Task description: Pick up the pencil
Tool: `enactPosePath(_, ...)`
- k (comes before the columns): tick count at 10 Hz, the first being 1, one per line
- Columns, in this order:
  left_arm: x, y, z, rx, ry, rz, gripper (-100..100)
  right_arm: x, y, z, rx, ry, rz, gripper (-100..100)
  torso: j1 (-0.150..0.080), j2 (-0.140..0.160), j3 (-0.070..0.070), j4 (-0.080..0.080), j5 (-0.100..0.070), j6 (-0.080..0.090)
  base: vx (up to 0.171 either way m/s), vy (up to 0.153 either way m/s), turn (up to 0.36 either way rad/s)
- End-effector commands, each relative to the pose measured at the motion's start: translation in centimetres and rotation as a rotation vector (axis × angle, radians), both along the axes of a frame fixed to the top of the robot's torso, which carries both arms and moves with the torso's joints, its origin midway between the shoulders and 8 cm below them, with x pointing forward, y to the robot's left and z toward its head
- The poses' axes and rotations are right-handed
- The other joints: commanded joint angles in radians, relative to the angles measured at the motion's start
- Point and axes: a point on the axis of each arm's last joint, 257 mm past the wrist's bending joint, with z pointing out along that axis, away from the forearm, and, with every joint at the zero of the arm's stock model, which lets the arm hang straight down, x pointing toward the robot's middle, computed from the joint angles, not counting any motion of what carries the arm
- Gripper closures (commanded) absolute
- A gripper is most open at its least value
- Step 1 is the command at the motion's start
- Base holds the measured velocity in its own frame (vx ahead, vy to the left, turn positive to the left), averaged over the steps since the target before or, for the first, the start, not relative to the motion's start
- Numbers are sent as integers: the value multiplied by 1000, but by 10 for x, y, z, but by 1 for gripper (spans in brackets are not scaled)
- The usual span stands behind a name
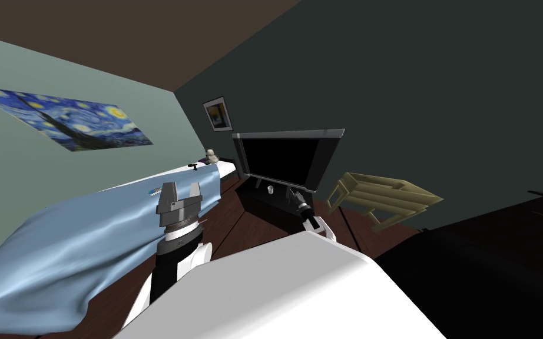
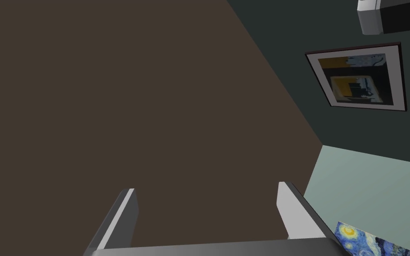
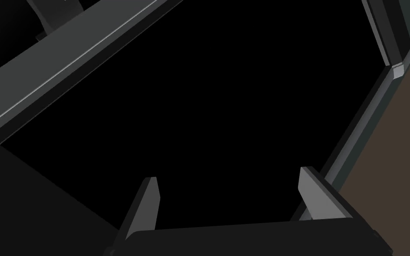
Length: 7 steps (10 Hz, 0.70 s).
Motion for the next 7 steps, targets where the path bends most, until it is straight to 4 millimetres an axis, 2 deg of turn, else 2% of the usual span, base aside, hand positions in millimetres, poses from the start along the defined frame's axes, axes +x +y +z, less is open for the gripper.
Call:
enactPosePath(1,0,0,0,0,0,0,0,0,-3,-22,-52,51,-1,-100,0,0,0,0,0,0,14,1,14)
enactPosePath(7,0,0,0,0,0,0,0,-3,-11,-82,-178,186,10,-100,0,-1,0,0,0,0,19,0,16)
